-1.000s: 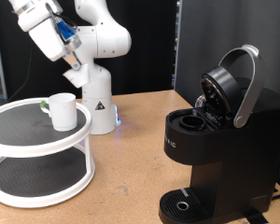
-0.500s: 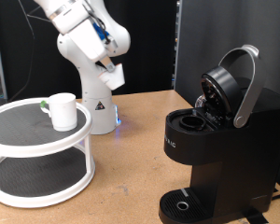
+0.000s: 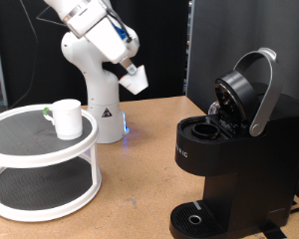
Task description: Make a cup of coffee with the keurig machine
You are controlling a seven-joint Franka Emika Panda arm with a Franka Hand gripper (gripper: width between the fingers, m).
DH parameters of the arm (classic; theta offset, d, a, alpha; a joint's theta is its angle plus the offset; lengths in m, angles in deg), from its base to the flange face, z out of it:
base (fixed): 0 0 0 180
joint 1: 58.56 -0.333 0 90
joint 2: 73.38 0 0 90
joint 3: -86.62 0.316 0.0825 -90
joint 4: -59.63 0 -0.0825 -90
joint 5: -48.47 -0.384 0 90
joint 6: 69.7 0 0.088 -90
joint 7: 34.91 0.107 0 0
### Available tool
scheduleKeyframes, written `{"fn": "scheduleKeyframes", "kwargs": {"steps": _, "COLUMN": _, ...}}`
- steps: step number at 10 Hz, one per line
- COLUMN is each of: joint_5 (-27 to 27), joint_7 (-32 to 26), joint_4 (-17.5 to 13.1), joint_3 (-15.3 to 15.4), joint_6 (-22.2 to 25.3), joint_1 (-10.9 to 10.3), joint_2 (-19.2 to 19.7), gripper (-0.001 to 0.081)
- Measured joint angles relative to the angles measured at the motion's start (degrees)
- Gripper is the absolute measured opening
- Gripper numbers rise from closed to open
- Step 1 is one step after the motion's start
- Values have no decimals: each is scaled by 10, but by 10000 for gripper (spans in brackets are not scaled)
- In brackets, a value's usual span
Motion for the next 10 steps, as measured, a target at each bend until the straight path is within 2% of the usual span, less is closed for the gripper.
{"fn": "scheduleKeyframes", "kwargs": {"steps": 2, "joint_5": -13, "joint_7": 2, "joint_4": -26, "joint_3": 6, "joint_6": -3, "joint_1": -23, "joint_2": 24, "gripper": 21}}
{"fn": "scheduleKeyframes", "kwargs": {"steps": 6, "joint_5": -31, "joint_7": -4, "joint_4": -97, "joint_3": 6, "joint_6": 5, "joint_1": -60, "joint_2": 102, "gripper": 21}}
{"fn": "scheduleKeyframes", "kwargs": {"steps": 9, "joint_5": -47, "joint_7": -7, "joint_4": -136, "joint_3": 7, "joint_6": 1, "joint_1": -68, "joint_2": 153, "gripper": 21}}
{"fn": "scheduleKeyframes", "kwargs": {"steps": 10, "joint_5": -50, "joint_7": 3, "joint_4": -137, "joint_3": 12, "joint_6": -31, "joint_1": -68, "joint_2": 161, "gripper": 21}}
